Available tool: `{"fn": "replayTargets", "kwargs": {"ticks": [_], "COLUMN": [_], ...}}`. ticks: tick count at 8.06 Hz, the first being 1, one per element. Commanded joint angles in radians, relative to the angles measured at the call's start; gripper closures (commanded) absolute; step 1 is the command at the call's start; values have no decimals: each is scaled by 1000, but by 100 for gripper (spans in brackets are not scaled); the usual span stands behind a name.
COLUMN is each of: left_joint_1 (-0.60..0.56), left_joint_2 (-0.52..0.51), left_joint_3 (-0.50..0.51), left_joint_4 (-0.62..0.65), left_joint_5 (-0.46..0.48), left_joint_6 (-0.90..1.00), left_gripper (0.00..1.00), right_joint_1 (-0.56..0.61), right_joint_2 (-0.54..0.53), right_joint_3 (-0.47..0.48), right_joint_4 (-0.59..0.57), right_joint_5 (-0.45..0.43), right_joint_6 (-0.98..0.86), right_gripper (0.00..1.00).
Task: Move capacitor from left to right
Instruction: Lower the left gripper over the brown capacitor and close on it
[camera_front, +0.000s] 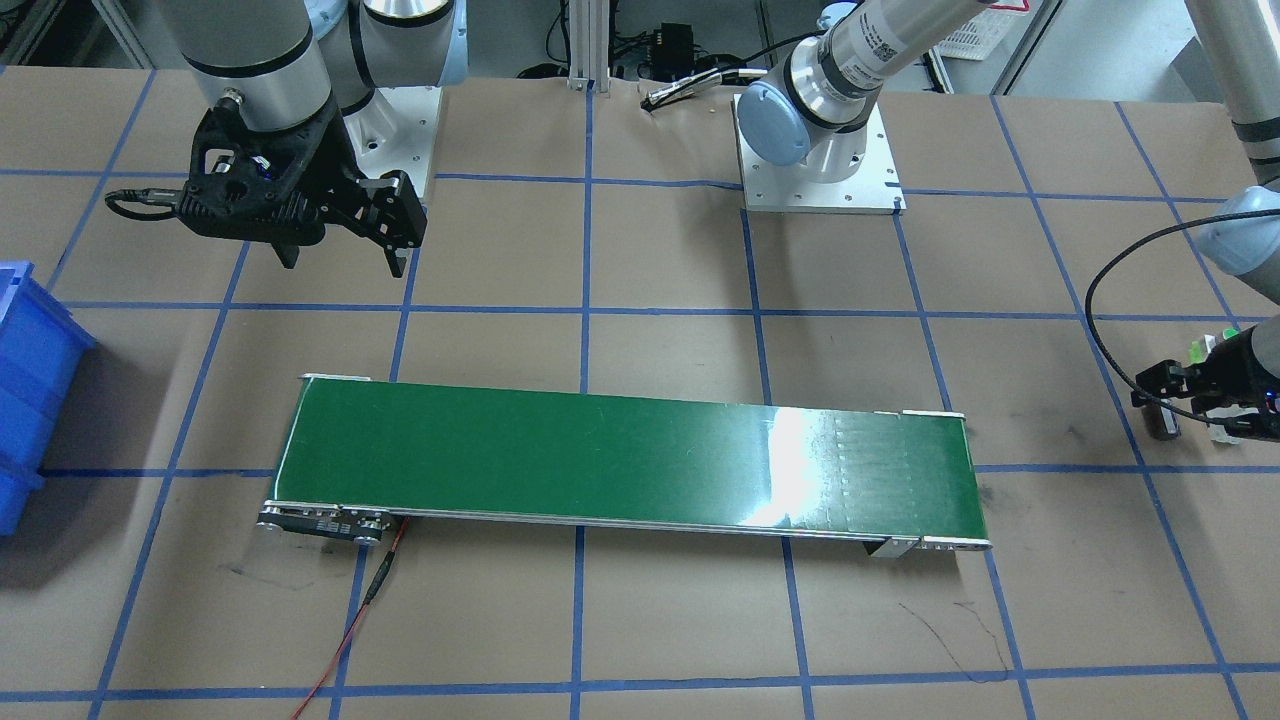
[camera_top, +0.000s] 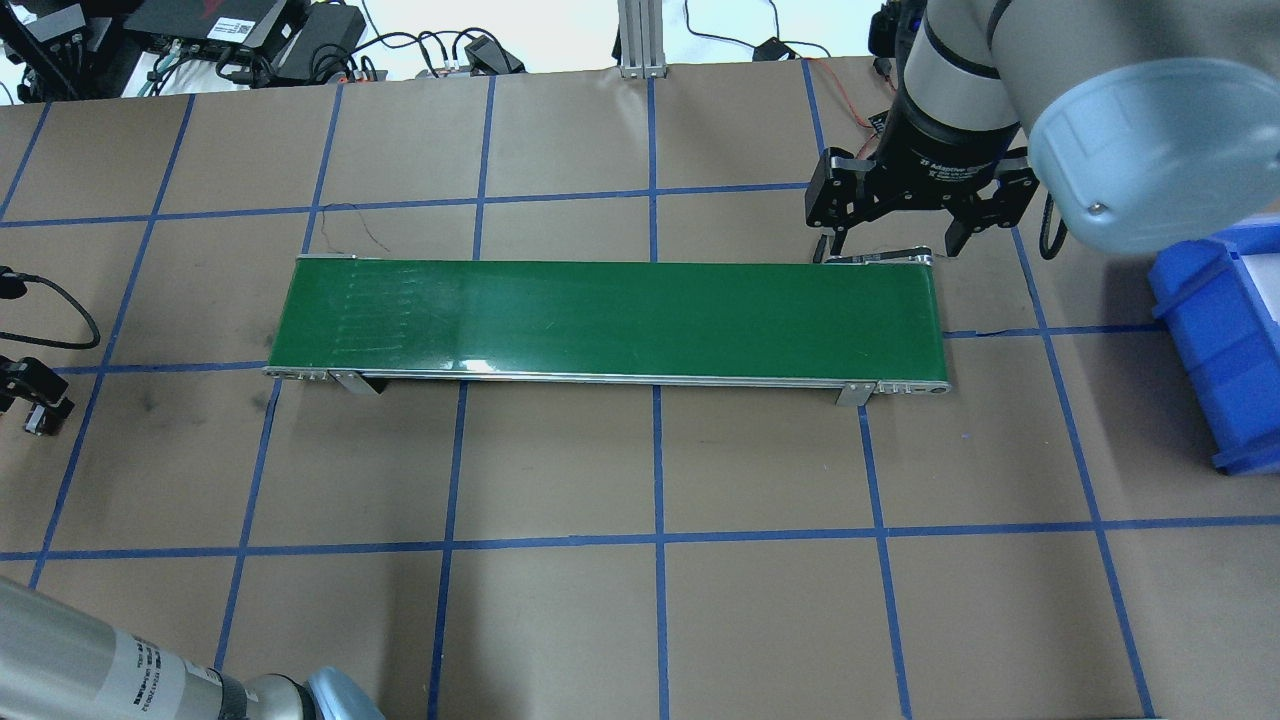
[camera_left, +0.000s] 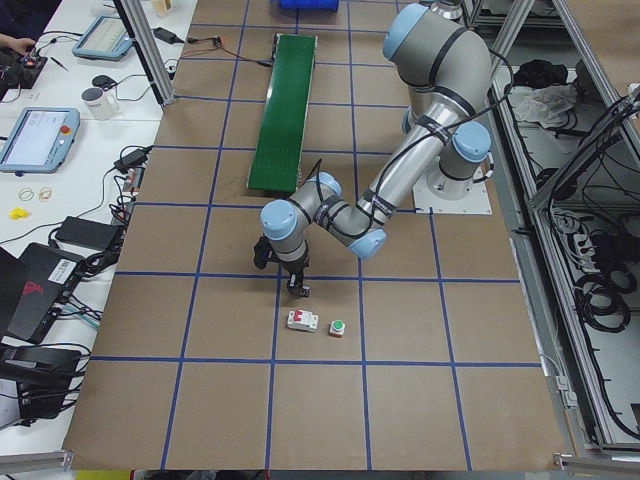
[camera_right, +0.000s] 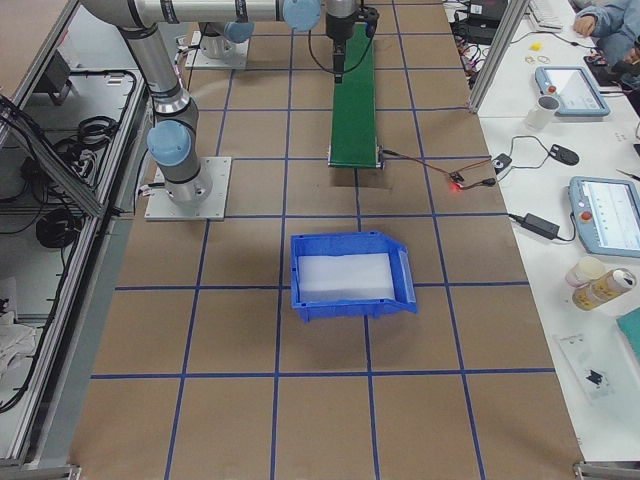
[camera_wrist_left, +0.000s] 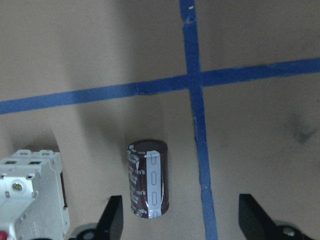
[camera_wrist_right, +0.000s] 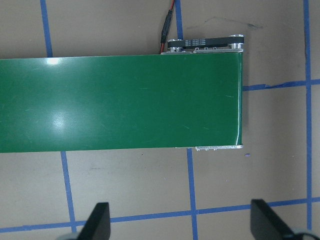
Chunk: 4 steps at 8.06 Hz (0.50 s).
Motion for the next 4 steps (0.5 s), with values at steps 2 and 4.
{"fn": "replayTargets", "kwargs": {"ticks": [2,4], "left_joint_1": [4,11], "left_joint_2": [-42,-60], "left_joint_3": [3,2], "left_joint_4": [53,94], "left_joint_5": [20,64], "left_joint_6": [39,106], "left_gripper": [28,29], "right_joint_1": [0,0], "right_joint_2": [0,0], "right_joint_3": [0,0], "right_joint_4": [0,-1], "right_joint_5": [-1,-1], "right_joint_6": [0,0], "right_gripper": [0,0]}}
